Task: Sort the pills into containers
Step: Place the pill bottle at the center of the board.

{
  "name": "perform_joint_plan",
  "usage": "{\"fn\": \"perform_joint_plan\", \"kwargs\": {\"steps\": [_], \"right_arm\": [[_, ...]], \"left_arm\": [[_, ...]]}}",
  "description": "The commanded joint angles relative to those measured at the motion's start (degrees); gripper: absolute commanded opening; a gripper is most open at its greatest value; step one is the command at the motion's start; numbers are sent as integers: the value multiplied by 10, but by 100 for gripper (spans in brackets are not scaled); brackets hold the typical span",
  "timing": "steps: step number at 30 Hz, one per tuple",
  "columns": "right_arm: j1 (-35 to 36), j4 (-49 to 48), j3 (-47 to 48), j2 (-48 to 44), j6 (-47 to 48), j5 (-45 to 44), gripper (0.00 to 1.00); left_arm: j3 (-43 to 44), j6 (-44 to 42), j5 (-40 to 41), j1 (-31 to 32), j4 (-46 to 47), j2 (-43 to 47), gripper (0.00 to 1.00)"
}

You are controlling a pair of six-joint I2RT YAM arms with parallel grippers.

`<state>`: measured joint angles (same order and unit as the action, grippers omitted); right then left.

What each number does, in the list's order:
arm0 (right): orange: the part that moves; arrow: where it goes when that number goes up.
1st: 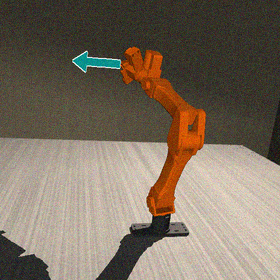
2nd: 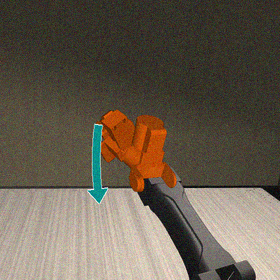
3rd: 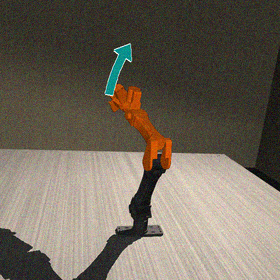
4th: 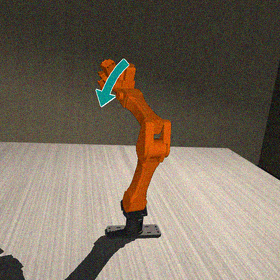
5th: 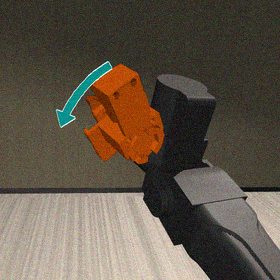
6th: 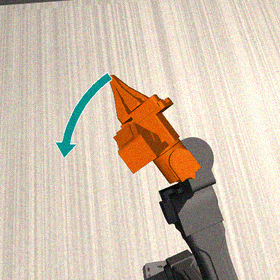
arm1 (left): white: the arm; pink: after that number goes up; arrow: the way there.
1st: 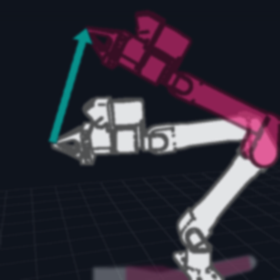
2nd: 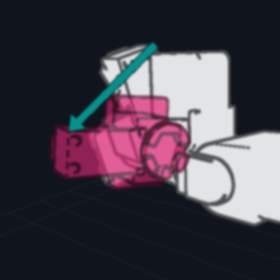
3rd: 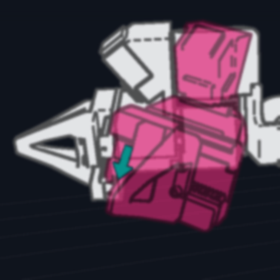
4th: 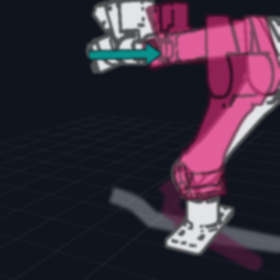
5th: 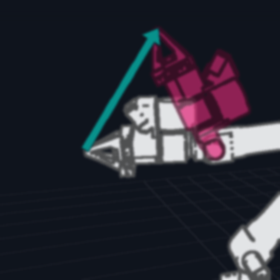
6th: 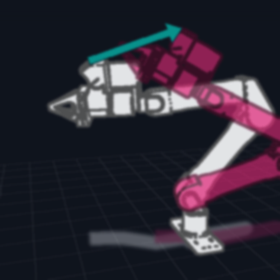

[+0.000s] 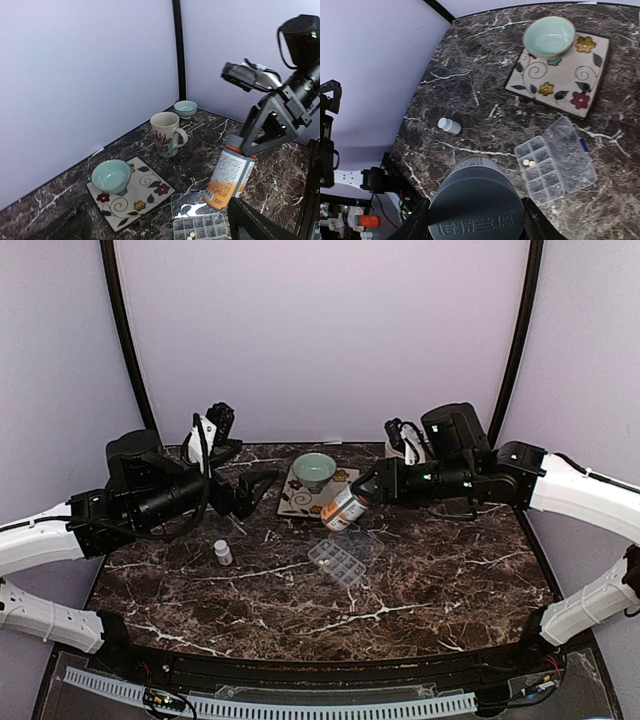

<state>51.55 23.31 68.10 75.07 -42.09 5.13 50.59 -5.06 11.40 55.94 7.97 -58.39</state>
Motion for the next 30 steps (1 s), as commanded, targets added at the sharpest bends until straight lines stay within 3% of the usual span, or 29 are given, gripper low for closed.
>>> {"fn": "perform_joint_plan", "kwargs": {"steps": [1,9,20,30], "right_arm": [[-25,63,-1,-31,54,-115,0],[-99,128,-25,-47,94,-209,0],[-222,116,-64,22,171,-245,0],[-267,78,-40,130,214,-236,0]], "left_arm": [[1,147,-95,-100,-48,-6,98],[-20,281,-254,-263,-59,-57,98],[-38,292,-275,-318,-89,-78,98],[-52,285,-261,-324,-100,-72,97]]}}
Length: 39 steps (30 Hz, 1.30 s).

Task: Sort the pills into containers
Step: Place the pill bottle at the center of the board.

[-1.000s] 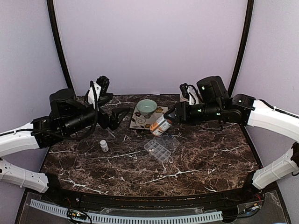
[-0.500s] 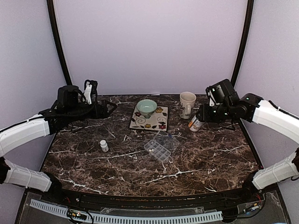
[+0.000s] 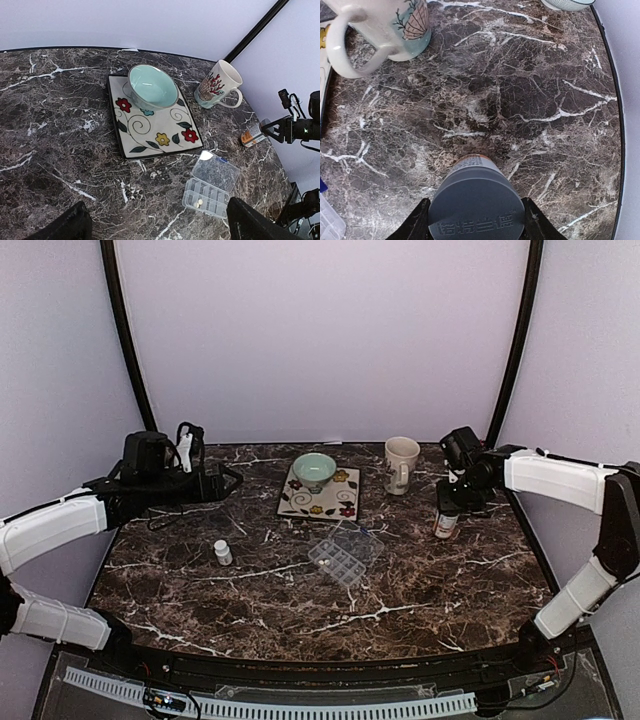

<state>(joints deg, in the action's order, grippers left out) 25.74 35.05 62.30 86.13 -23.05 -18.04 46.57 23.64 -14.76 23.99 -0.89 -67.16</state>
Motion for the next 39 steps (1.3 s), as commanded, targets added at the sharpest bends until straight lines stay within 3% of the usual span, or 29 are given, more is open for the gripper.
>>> {"fn": "perform_joint_plan", "kwargs": {"steps": [1,6,13,20,26,32,39], "right_arm": [[-9,-43,20,26,26,-5,0],[-13,-53,29,47,31,-4,3],[-14,-49,25,47,31,-3,30],[-14,-46,19,35,32,-6,50],[-15,-40,25,26,32,-14,56],[-17,-39,29,20,32,-16,71],[-17,-32,33,4,32,-27,75]], "left_arm": [[-12,-3,1,-4,-11,16,97],[-15,-5,2,-4,-11,14,97],[-15,-8,3,-5,-12,15,97],[-14,-7,0,-5,-11,11,97],[-11,-11,-3,-5,-10,9,98],[-6,-15,-2,-5,-11,6,98],[-3,-16,0,-7,-11,4,98]]}}
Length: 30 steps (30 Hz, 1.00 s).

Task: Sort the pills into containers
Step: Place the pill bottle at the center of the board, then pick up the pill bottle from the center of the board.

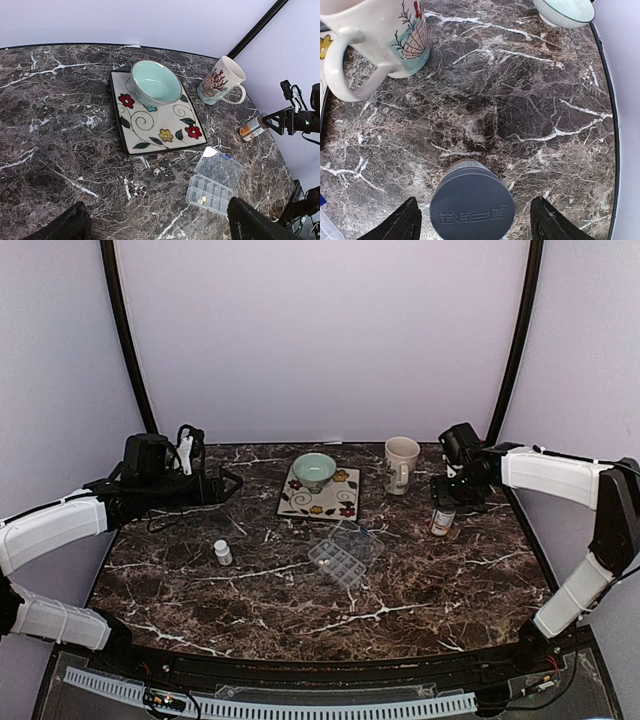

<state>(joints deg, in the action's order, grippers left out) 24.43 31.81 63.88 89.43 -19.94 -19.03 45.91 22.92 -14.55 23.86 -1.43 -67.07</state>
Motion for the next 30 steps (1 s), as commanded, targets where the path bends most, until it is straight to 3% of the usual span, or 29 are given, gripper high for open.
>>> {"fn": "perform_joint_plan", "kwargs": {"steps": [1,7,14,21,30], "right_arm": [[-3,2,18,-35,2,-20,76],[30,22,57,-76,7,-37,75],[137,40,136,-59,15,-66,73],[258,37,238,56,27,-53,72],[353,17,397,213,46,5,70]], "left_arm": [[3,-8,0,-6,-6,4,98],[-11,0,7,-19,5,18,98],[-31,16,22,-49,6,41,98],[-84,73,55,-92,9,88,97],[-127,133,111,-115,-10,164,93]]}}
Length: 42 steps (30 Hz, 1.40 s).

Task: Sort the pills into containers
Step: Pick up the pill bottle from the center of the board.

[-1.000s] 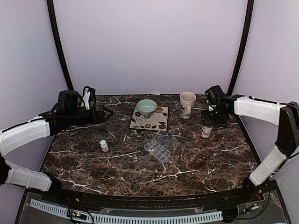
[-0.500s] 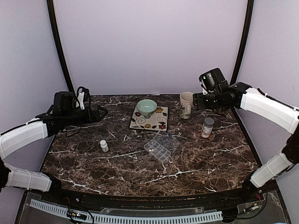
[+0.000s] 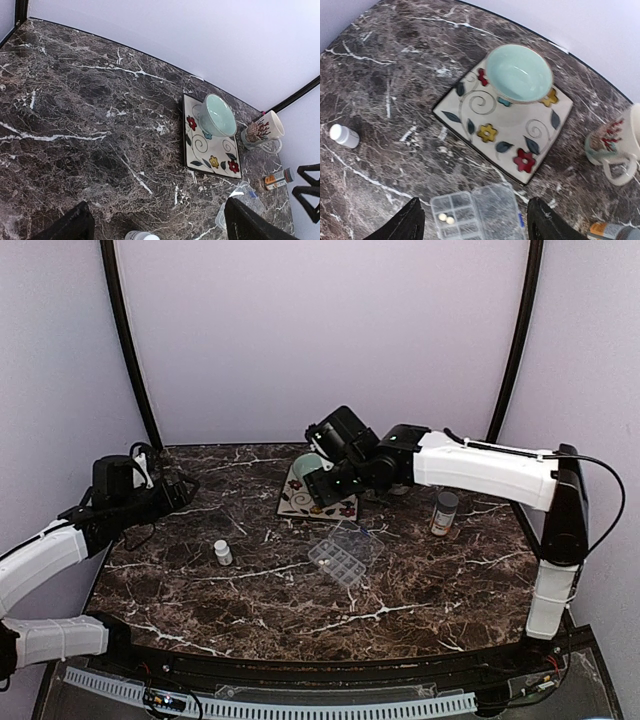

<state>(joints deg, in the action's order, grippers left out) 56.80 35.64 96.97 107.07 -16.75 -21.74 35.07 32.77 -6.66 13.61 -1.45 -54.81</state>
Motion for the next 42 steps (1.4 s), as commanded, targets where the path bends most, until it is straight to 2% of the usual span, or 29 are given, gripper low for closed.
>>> {"fn": "perform_joint_plan", "kwargs": {"steps": [1,7,16,28,42], "right_arm": [[36,-27,79,50,16,47,70],[70,-62,160,141,20,103,70],[94,-124,238,245,33,175,70],[95,-165,284,315,36,236,73],[89,-177,335,375,34,262,75]], "left_arm": [[-23,39,35,-16,-12,49,93],[-53,74,32,-31,-16,78,92],[-105,136,49,-34,-3,125,80],[-125,158,41,-36,13,131,78],[-133,163,35,-36,20,134,78]]}}
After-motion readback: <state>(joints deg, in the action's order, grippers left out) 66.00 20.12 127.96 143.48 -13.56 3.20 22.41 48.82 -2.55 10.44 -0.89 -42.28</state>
